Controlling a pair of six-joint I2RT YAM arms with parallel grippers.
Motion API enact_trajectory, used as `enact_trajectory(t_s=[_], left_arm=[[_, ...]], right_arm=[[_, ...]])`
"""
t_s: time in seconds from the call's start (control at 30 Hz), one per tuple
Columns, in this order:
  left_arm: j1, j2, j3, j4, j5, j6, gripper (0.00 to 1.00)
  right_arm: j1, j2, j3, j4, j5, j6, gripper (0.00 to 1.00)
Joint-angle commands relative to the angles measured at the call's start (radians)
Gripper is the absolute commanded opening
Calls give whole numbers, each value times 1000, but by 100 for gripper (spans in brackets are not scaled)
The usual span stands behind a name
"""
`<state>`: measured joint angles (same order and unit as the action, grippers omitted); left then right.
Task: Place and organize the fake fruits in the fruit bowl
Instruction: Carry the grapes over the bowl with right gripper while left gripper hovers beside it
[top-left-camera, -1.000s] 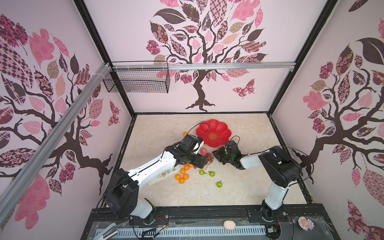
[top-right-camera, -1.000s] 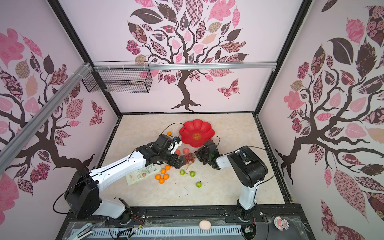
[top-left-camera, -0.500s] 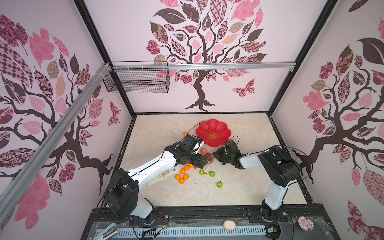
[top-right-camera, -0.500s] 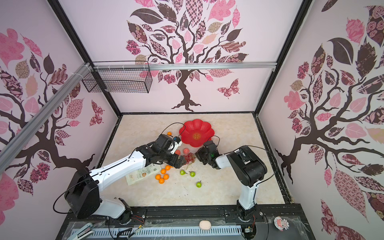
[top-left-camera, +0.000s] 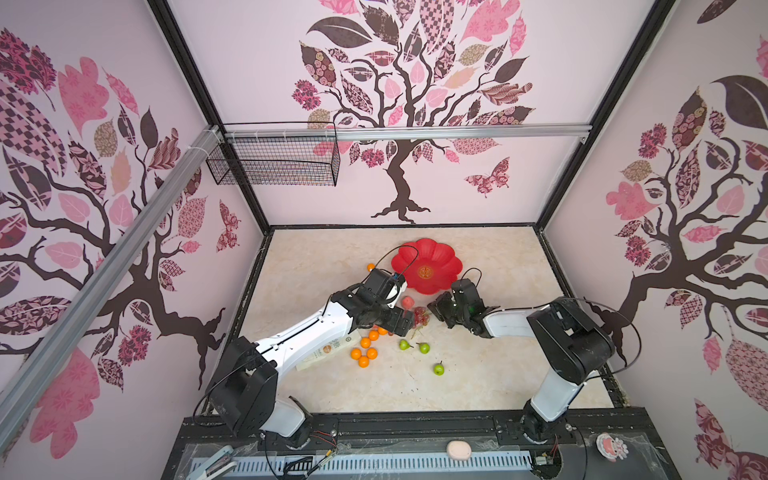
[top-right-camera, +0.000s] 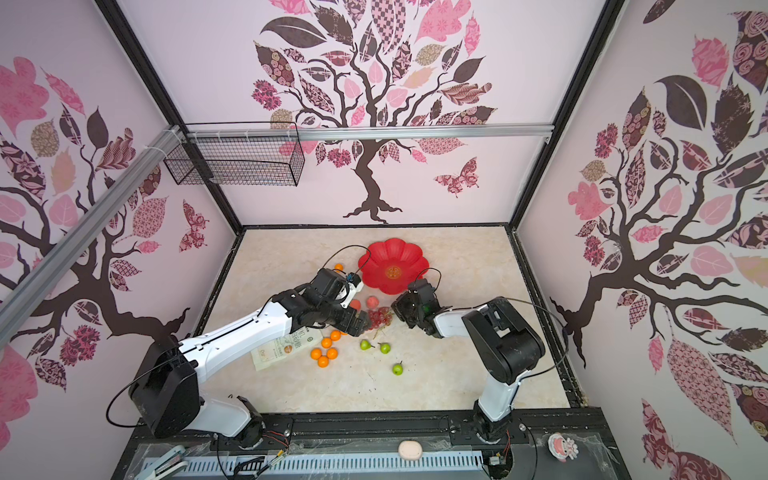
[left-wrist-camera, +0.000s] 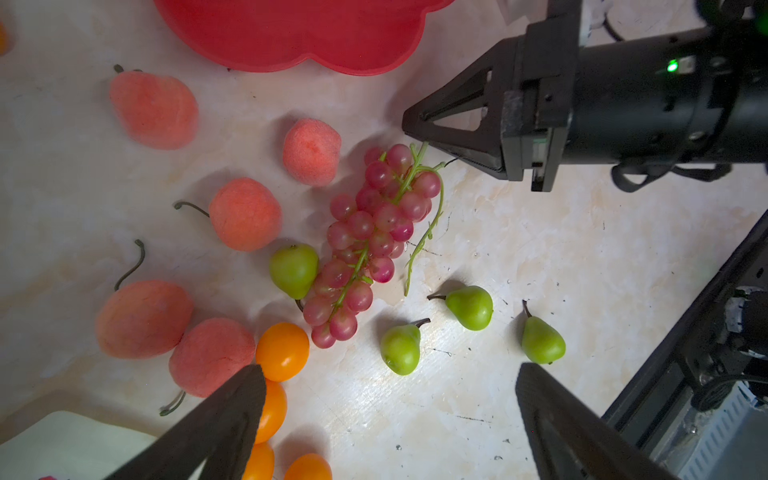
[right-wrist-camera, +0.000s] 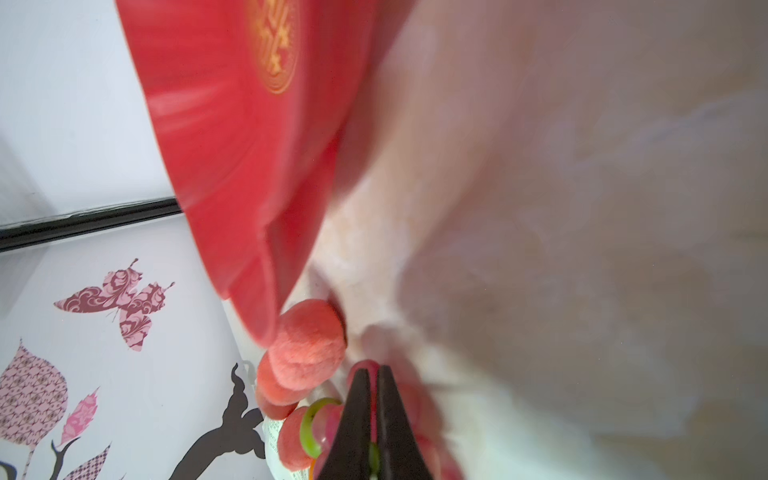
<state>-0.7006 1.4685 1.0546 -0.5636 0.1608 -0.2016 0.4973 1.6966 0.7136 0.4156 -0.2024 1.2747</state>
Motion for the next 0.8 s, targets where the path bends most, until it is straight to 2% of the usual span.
enact_trajectory(t_s=[0.0,0.33,0.57,0.77], left_arm=[[4,-24,37,4,-13,7,98],[7,-53,29,15,-48,-5,98],[16,-124,1,76,-161,-52,98],[14,-90,97,19,-297,-70,98]], right_arm=[[-1,-87,21,-74,45,-57,2],[0,-217,13,-153,75,-139,0],[0,-340,38,-280,106,-263,0],[1,-444,119,-454,159,-404,0]])
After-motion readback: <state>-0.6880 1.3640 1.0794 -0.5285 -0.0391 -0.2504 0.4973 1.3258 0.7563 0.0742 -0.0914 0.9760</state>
